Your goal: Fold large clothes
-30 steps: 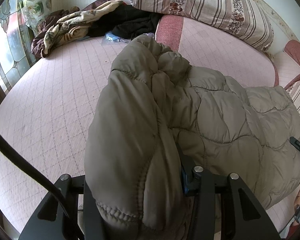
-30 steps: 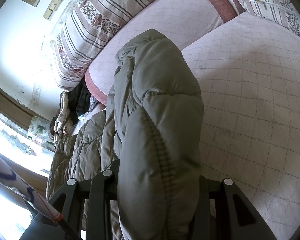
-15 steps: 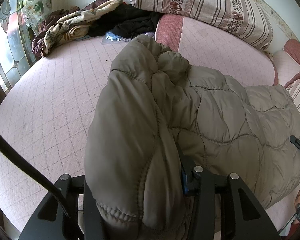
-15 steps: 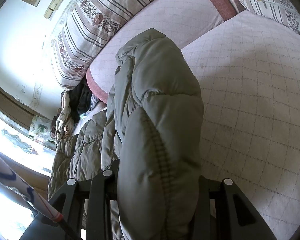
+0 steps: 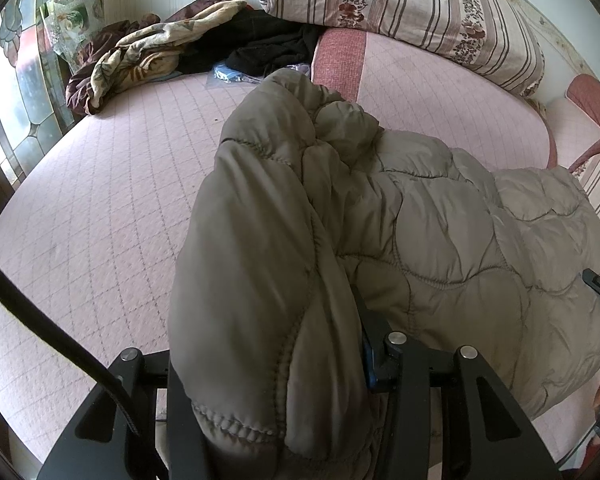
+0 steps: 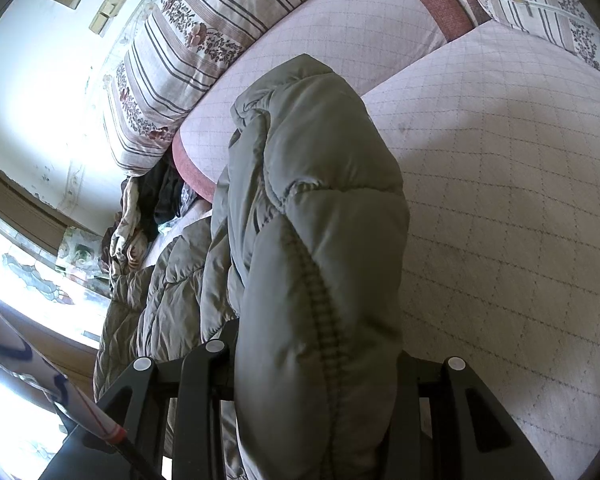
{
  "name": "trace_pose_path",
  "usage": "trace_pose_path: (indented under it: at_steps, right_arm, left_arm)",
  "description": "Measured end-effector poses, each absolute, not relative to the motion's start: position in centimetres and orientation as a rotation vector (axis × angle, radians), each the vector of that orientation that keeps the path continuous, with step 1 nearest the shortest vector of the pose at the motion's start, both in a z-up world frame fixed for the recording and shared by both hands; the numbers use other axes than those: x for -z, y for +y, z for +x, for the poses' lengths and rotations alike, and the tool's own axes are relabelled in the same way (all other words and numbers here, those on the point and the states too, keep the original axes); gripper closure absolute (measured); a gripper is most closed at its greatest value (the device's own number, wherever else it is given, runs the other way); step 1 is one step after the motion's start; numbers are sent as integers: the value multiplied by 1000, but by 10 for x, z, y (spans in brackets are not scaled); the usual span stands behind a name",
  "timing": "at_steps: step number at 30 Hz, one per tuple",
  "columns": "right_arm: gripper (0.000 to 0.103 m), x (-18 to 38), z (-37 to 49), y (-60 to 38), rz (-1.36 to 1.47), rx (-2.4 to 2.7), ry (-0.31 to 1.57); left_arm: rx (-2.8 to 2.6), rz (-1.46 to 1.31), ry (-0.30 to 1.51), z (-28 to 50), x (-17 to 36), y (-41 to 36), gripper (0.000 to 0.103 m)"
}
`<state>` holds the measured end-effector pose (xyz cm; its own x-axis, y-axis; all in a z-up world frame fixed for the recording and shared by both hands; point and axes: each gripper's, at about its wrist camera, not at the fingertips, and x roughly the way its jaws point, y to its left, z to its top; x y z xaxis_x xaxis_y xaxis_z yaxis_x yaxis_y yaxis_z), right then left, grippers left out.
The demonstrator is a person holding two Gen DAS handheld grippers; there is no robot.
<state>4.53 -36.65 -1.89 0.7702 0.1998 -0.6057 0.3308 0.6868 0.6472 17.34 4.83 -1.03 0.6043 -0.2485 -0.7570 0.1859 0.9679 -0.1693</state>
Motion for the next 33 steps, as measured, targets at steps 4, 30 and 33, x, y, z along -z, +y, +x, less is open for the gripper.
trace_pose_path:
  at_steps: [4, 30, 33]
  right_arm:
    - [65, 19, 45, -367, 825, 81, 709]
    - [65, 20, 45, -366, 825, 89, 708]
    - [65, 21, 46, -367, 818, 94, 713]
  left_arm:
    - [250, -75, 887, 171, 10, 49, 59]
    - [244, -69, 885, 165, 12, 53, 59]
    - [240, -67, 887, 163, 11, 53, 59]
